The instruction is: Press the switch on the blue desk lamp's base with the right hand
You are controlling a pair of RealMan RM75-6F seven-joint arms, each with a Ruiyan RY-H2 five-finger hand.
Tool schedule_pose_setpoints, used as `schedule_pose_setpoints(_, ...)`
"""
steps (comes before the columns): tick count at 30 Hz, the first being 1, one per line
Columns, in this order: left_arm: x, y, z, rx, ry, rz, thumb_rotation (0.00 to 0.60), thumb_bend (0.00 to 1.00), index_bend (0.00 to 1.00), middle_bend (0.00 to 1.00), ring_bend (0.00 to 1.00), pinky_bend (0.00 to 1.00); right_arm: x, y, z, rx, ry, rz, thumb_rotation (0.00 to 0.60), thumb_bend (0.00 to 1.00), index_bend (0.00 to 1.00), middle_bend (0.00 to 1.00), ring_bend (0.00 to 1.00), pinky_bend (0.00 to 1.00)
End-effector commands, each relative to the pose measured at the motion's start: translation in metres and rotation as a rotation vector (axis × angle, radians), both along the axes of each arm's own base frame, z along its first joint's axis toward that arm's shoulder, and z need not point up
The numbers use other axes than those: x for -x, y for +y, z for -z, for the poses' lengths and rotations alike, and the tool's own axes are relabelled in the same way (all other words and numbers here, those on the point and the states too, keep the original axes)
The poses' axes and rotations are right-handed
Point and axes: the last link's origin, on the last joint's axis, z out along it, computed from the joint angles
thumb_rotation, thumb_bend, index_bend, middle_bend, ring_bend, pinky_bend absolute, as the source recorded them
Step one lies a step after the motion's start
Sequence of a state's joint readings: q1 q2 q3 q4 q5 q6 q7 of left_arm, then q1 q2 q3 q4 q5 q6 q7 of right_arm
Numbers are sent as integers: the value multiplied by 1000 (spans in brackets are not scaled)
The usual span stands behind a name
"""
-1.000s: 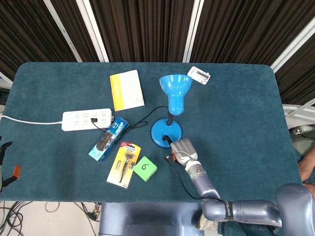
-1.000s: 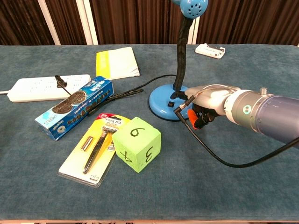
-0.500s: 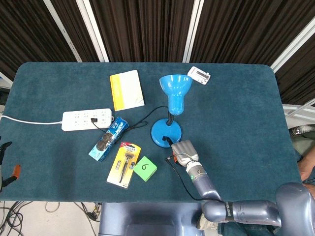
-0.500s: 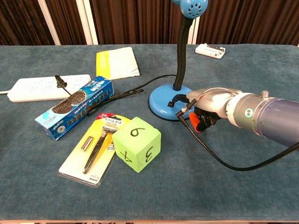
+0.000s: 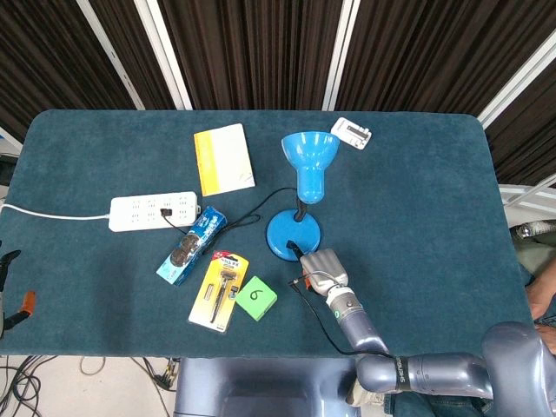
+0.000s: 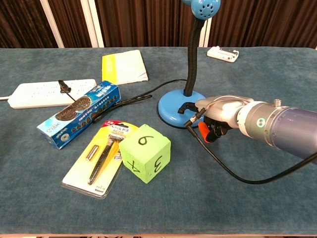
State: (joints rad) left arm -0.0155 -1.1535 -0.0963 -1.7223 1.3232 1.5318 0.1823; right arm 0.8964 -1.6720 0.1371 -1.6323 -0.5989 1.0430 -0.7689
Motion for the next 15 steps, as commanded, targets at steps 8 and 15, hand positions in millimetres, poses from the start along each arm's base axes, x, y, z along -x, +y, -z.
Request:
schedule_pose_setpoints(8,0,0,0,1,3,1,600,378,160,0,0,0,-1,3,2,-15,10,-4,600,842,0,849,903,1000)
schedule_pose_setpoints(15,-1,0,0,0,1,5,600,378,160,0,0,0,-1,8,6,-37,32,-15,600,842,0,850,903,1000)
